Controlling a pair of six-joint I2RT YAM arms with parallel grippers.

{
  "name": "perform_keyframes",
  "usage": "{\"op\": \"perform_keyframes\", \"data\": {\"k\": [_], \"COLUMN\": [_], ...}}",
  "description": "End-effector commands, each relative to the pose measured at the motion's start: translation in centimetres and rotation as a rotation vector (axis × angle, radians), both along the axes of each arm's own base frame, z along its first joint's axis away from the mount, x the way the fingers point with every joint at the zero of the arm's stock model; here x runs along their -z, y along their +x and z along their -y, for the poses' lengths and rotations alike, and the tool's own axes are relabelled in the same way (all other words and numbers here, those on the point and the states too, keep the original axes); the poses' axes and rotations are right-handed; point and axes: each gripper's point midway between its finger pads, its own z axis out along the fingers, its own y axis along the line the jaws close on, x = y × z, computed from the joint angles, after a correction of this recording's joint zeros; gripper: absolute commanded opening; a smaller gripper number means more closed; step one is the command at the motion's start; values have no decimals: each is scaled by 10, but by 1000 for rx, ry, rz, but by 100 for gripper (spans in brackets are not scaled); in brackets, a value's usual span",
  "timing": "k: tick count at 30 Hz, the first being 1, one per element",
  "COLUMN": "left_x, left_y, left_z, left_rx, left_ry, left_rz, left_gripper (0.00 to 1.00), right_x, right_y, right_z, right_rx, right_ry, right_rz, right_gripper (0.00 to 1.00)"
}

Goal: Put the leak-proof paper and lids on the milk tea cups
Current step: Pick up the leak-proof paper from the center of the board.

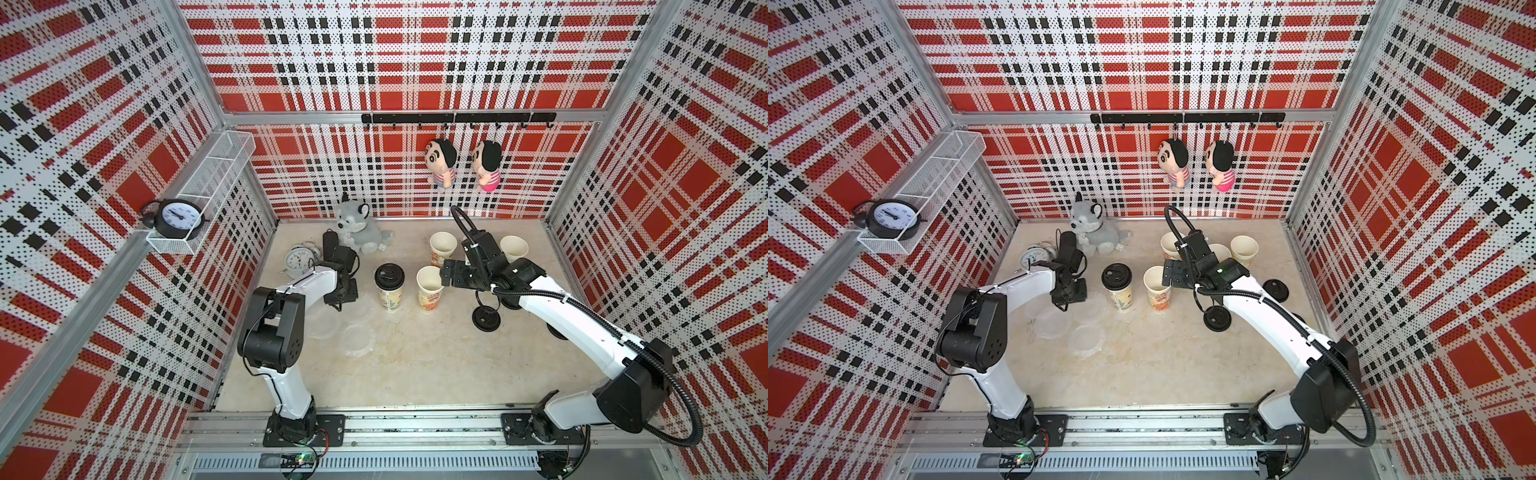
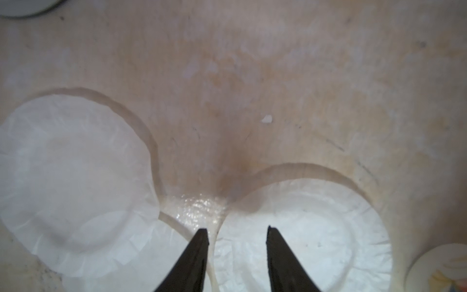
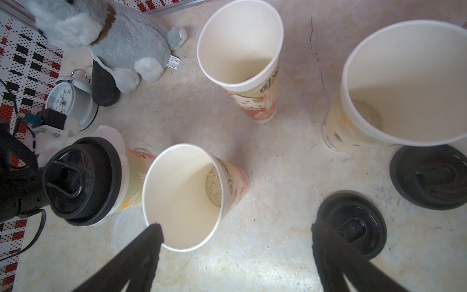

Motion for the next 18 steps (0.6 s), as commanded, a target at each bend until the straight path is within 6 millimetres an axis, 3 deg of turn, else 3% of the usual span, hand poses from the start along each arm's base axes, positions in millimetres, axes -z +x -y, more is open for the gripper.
{"op": "perform_keyframes", "data": {"k": [1, 18], "left_x": [-5, 34], "left_y": [-5, -16], "left_z": [1, -3], "left_rx": [37, 46], "left_ry": [-10, 25], "left_rz": [-5, -94], "left_gripper": [44, 42], "right_x": [-4, 3], "right_y": [6, 6], "right_z": [0, 0], "right_rx": [1, 3], "right_ry": [4, -3], "right_rz": [11, 0], "right_gripper": [95, 96]}}
